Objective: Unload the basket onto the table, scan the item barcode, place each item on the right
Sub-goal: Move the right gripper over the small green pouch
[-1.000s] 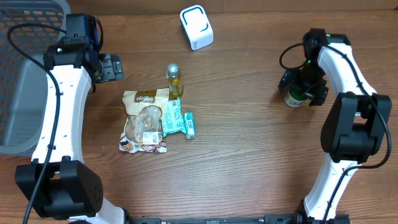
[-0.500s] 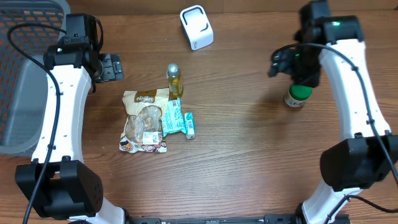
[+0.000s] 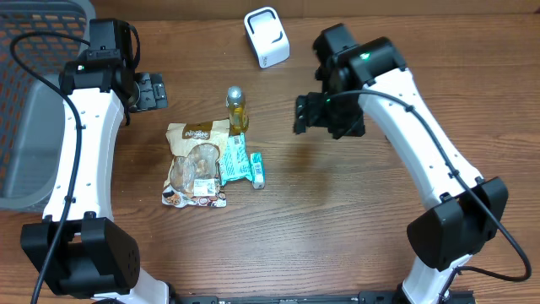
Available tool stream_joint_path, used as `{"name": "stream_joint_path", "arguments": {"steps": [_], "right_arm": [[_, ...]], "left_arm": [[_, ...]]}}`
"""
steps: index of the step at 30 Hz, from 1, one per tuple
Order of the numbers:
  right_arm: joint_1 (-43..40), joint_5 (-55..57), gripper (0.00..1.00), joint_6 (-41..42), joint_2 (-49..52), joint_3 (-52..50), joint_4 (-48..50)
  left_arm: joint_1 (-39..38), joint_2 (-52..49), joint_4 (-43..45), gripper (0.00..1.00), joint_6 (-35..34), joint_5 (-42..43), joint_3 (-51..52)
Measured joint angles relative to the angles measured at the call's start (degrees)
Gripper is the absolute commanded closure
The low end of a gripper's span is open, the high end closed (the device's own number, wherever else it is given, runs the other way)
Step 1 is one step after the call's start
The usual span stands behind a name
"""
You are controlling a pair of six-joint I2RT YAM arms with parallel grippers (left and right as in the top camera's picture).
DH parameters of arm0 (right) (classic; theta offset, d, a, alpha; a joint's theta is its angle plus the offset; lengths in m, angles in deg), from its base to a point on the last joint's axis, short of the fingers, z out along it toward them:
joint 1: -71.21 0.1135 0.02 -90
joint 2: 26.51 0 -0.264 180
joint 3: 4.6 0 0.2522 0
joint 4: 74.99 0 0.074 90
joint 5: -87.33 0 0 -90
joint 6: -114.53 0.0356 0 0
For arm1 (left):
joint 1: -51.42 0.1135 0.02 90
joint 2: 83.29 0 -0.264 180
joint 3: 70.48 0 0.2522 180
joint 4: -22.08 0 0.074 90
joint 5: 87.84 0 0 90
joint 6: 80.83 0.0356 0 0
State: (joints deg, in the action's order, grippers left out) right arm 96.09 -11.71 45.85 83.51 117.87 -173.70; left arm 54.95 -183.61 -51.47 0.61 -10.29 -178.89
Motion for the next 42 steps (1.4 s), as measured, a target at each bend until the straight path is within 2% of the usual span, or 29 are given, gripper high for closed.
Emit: {"name": "stream_joint_path", "arguments": {"steps": [5,7,10,12,17,21,36,38,39,40,41,42], "right_arm": [[3.39,-0.02,0.0,0.74,0.09,-1.49,2.45],[4.5,-0.07,0.09,0.92,0.13,-1.88,3.3],[6.05,-0.04,0.27,1.44,0.15,-2.38,4.15],[7.32,0.04,0.31,1.46,0.15,-2.91,5.6],[10.93,-0.02,0.33,1.38,0.15,-6.34,11.45],[13.22,0.02,0.38,1.4,0.2,-10.78,17.4],[17.29,4.07,0.43,6.16,0.26,-23.32,35.26],[18.01,4.92,0.36,6.51,0.26,-24.22,36.22],[18.43,5.51,0.27,6.73,0.26,-24.57,36.52],[18.75,5.84,0.07,6.91,0.26,-24.74,36.52],[18.95,6.14,0.0,7.02,0.28,-24.74,36.61],[19.08,6.36,0.0,7.15,0.28,-24.74,36.92]], "left_arm": [[0.0,0.0,0.0,0.0,0.02,0.0,0.0],[0.0,0.0,0.0,0.0,0.0,0.0,0.0],[0.0,0.0,0.0,0.01,0.0,0.0,0.0],[0.0,-0.02,0.0,0.0,0.02,0.0,0.0],[0.0,0.0,0.0,0.0,0.02,0.0,0.0],[0.0,0.0,0.0,0.0,0.02,0.0,0.0],[0.0,-0.02,0.0,0.0,0.02,0.0,0.0],[0.0,0.0,0.0,0.01,0.0,0.0,0.0],[0.0,0.0,0.0,0.01,0.0,0.0,0.0],[0.0,0.0,0.0,0.0,0.0,0.0,0.0],[0.0,-0.02,0.0,0.0,0.0,0.0,0.0],[0.0,0.0,0.0,0.01,0.0,0.0,0.0]]}}
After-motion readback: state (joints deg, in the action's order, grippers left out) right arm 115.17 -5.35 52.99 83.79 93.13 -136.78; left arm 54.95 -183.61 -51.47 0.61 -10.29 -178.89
